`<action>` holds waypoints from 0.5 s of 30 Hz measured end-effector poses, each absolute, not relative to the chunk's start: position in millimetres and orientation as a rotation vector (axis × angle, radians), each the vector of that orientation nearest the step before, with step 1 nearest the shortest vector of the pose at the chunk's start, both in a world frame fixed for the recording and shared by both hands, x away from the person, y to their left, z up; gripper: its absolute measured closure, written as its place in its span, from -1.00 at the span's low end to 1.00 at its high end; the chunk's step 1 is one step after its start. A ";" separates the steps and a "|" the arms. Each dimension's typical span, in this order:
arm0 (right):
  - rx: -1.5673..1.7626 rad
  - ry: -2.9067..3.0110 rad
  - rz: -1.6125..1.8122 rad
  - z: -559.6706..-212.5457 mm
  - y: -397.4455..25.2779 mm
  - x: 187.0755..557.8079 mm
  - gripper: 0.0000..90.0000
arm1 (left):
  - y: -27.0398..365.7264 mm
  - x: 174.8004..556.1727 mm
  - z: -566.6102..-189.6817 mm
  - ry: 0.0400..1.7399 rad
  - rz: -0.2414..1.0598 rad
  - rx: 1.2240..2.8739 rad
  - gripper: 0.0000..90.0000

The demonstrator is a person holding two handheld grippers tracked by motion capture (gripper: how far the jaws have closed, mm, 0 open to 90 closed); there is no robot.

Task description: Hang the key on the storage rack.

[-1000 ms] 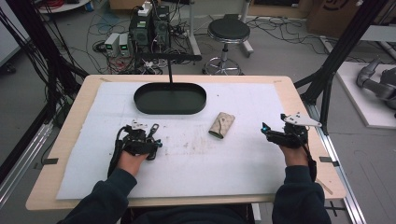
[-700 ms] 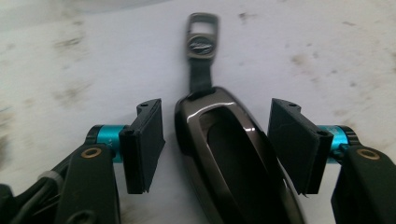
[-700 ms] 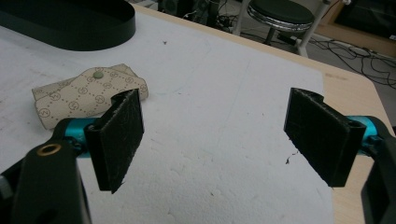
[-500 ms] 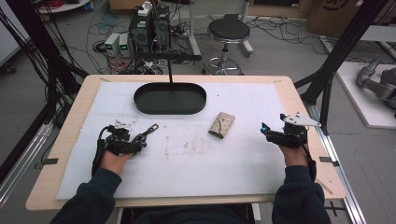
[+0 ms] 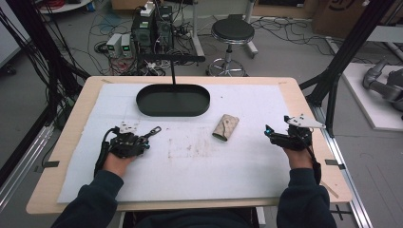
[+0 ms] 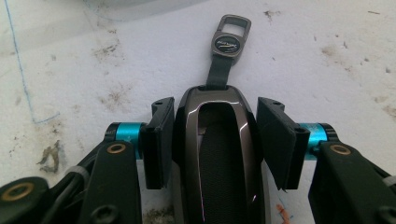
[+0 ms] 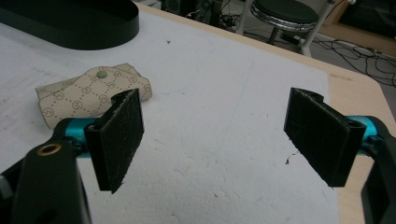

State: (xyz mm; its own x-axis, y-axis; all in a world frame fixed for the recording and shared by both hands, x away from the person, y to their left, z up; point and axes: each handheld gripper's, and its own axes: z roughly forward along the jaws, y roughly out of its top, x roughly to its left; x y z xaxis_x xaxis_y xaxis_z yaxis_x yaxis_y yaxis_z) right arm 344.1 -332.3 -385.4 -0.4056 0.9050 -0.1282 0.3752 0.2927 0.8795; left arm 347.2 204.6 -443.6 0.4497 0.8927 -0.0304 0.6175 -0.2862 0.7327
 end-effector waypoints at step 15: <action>1.143 1.930 1.056 -385.8 -330.8 343.5 -0.55 | 208.5 350.2 -436.1 1.259 0.509 1.991 0.09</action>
